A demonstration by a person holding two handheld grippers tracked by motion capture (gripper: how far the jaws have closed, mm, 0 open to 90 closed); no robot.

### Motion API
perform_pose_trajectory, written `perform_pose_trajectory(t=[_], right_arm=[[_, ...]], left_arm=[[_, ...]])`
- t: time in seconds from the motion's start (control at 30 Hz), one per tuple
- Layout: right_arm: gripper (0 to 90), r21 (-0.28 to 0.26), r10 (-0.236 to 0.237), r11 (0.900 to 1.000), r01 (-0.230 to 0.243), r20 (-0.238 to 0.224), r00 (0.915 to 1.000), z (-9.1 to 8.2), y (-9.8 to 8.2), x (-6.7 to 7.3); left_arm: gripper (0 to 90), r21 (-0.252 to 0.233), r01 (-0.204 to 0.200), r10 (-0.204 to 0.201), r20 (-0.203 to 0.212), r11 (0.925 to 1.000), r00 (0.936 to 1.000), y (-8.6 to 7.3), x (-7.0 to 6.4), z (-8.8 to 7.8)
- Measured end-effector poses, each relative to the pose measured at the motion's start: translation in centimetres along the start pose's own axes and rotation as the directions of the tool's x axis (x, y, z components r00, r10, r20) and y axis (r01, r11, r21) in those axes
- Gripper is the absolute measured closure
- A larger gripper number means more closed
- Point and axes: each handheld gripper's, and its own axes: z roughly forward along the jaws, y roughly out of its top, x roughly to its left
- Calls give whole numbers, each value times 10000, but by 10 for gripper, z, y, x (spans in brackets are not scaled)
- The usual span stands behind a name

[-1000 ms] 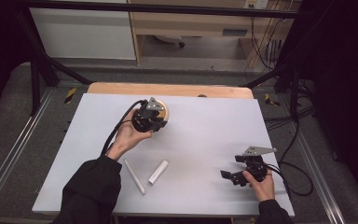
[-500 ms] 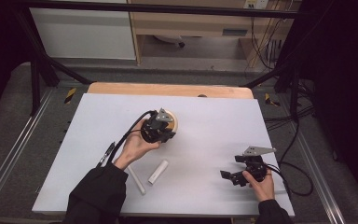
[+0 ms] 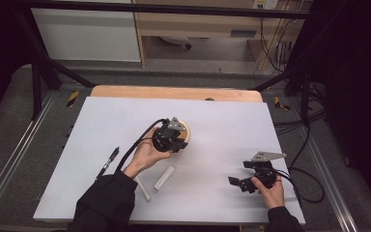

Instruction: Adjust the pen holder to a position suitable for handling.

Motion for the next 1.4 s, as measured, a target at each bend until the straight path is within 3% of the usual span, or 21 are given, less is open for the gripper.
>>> perform_pose_trajectory(t=[0.2,0.5,0.63,0.77,0.97,1.13,1.4], right_arm=[[7,-2,-15,10000,15,16,10000,0,0,0],[7,-5,-5,10000,5,3,10000,0,0,0],[7,-35,0,10000,0,32,10000,0,0,0],[7,-8,-22,10000,22,20,10000,0,0,0],[7,-55,-23,10000,23,24,10000,-1,0,0],[7,-57,-23,10000,23,42,10000,-1,0,0],[7,-62,9,10000,-9,41,10000,-1,0,0]], left_arm=[[796,5,-4,4,76,10000,10000,0,5,2],[750,-57,-322,318,-551,9995,9980,4,17,3],[730,-177,-318,306,-651,9993,9974,5,21,4],[685,-215,-42,25,-759,9998,9971,5,22,3],[559,-246,241,-266,-1031,9994,9943,5,24,-5],[391,-161,672,-686,-1116,9976,9914,4,23,-16],[226,-215,938,-958,-1328,9954,9865,-4,23,-36]])
